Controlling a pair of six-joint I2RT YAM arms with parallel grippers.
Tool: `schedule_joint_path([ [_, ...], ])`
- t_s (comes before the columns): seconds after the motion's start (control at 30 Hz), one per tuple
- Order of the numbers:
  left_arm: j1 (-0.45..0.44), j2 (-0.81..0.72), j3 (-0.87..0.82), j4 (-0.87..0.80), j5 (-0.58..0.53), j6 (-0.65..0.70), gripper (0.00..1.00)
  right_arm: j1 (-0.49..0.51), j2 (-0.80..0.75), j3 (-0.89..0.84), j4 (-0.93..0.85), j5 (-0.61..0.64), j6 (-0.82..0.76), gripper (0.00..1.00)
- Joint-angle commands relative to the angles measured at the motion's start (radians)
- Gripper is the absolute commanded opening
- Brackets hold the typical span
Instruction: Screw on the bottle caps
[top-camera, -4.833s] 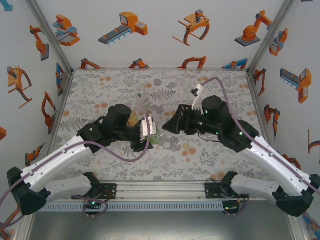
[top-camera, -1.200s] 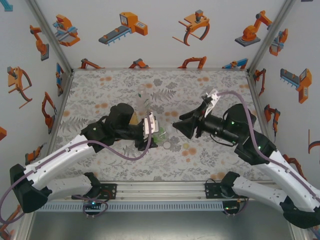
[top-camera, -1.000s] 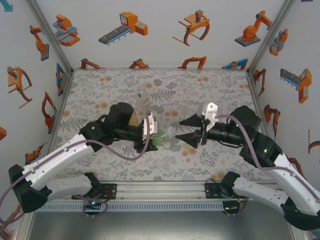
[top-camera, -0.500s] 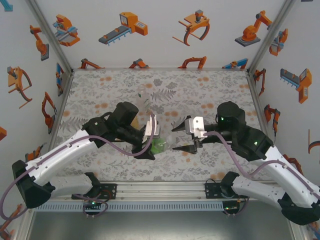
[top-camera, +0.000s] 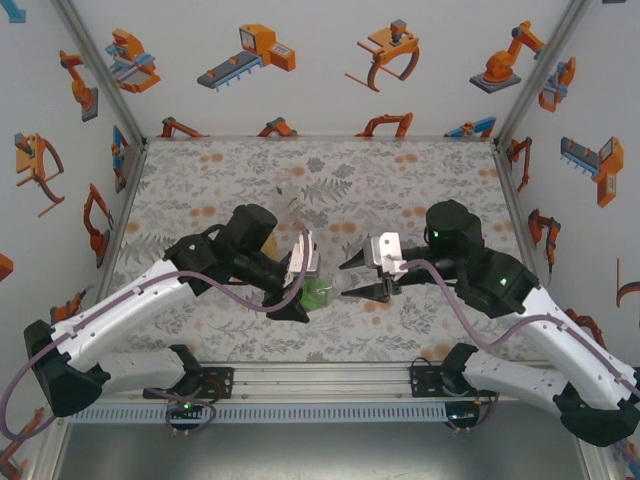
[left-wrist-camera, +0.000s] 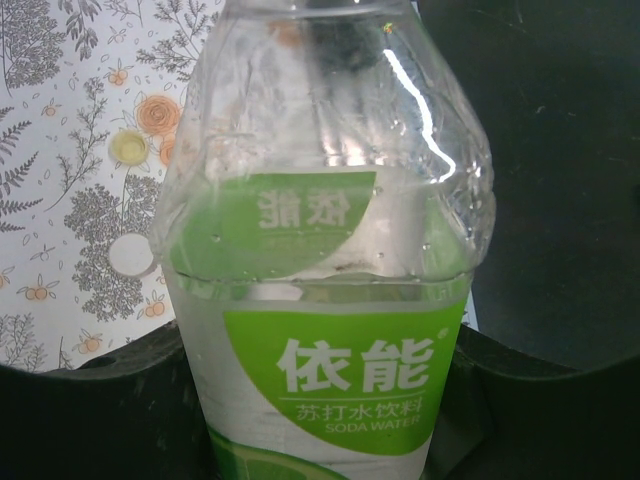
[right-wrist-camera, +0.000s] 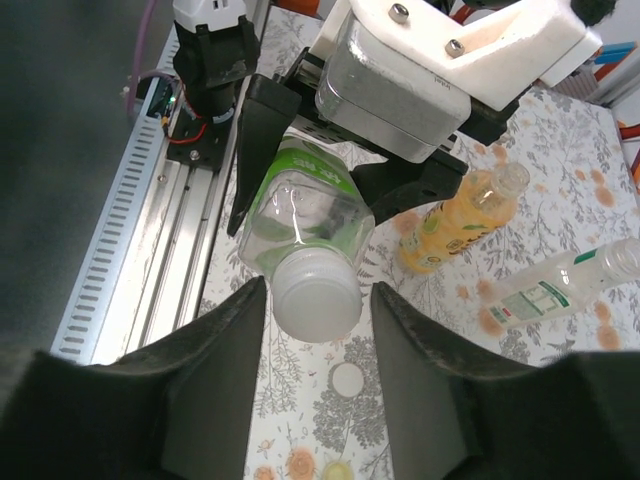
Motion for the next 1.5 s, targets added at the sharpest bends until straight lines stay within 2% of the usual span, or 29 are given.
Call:
schedule_joint_path([
  [0.0,-0.009,-0.007,0.027,-0.022,0.037,0.017,0.0,0.003,-0.007,0.02,0.005,-0.037,-0.017,0.4],
  [0.13,-0.009,-0.009,0.026,-0.022,0.038,0.019,0.0,0.004,-0.009,0.017,0.005,-0.038,-0.009,0.25],
  [0.23,-0.011,-0.016,0.026,-0.019,0.032,0.027,0.0,0.004,-0.001,0.019,0.012,-0.03,0.048,0.0],
  [0.33,-0.01,-0.026,0.023,0.001,-0.016,0.032,0.0,0.004,0.021,0.034,0.006,-0.03,0.121,0.0],
  [0.47,-0.017,-0.054,-0.003,0.067,-0.172,0.036,0.0,0.003,0.037,0.038,0.014,0.002,0.242,0.0],
  [0.6,-0.022,-0.101,-0.051,0.163,-0.311,0.041,0.0,0.004,0.016,0.001,0.077,0.107,0.409,0.0],
  [0.87,-0.022,-0.161,-0.136,0.39,-0.468,0.025,0.0,0.004,0.022,-0.029,0.14,0.291,0.749,0.0],
  [1.07,-0.025,-0.142,-0.153,0.474,-0.54,0.023,0.0,0.003,0.046,-0.025,0.146,0.495,1.077,0.0],
  [1.3,-0.025,-0.089,-0.139,0.519,-0.589,0.01,0.0,0.004,0.102,0.016,0.099,0.646,1.412,0.0],
  [1.47,-0.025,-0.056,-0.116,0.523,-0.582,0.009,0.0,0.003,0.093,-0.006,0.123,0.677,1.485,0.0],
])
